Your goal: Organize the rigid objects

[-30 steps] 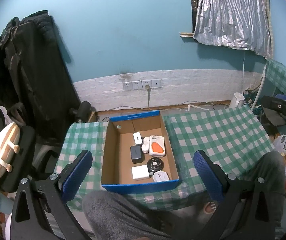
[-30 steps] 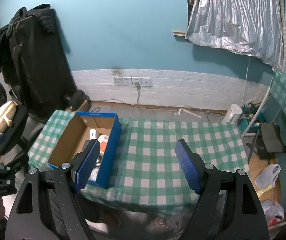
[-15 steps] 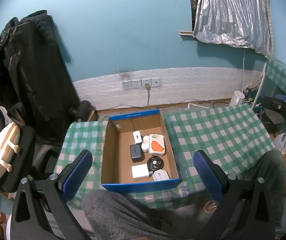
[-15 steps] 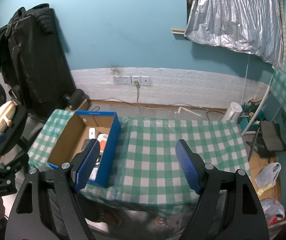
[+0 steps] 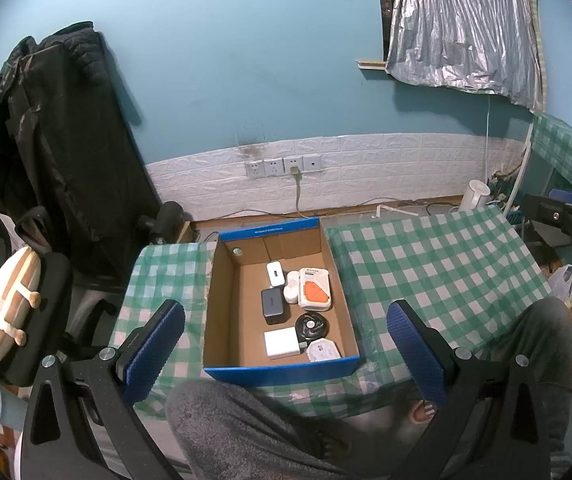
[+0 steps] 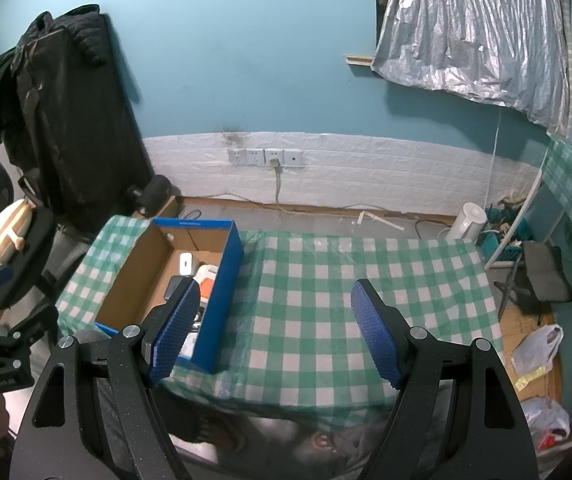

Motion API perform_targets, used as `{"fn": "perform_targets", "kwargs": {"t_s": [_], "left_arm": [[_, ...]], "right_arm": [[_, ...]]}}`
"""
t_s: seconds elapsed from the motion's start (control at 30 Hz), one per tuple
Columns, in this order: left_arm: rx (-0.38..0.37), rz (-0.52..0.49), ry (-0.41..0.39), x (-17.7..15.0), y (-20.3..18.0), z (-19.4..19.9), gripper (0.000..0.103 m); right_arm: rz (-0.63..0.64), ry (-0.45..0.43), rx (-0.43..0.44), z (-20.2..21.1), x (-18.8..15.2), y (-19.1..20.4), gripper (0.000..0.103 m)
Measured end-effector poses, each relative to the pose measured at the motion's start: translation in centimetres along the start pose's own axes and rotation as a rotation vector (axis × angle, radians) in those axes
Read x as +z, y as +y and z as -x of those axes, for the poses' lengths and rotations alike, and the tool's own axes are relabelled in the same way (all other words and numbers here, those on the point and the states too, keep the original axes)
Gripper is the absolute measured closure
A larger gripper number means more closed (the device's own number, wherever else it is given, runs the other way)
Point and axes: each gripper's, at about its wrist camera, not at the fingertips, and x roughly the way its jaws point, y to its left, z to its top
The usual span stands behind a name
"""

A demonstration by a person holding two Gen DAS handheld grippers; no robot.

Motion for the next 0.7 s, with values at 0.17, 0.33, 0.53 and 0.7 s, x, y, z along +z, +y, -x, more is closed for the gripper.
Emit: {"fn": "perform_targets", "kwargs": {"t_s": [0.17,0.33,0.53,0.7], "left_arm": [[0.008,-0.007,-0.001,-0.1,0.08,-0.05,0.001],[0.009,-0.008,-0.007,-0.19,0.12,-0.04,0.001],[0.009,-0.024,-0.021,0.04,0.03,0.15,0.001],[0.013,-0.028,-0.021,0.18,-0.22,0.22,0.001]], "right_arm": [[-0.001,0.003,0.002,0.08,-0.19,-0.01,0.026],[-0.002,0.004,0.0,0.0,-0.25,0.02,0.026],[-0.002,0.004,0.001,-0.07,-0.16,-0.01,0.026],[-0.002,0.005,0.001,-0.04,-0.18,-0.01,0.026]]}}
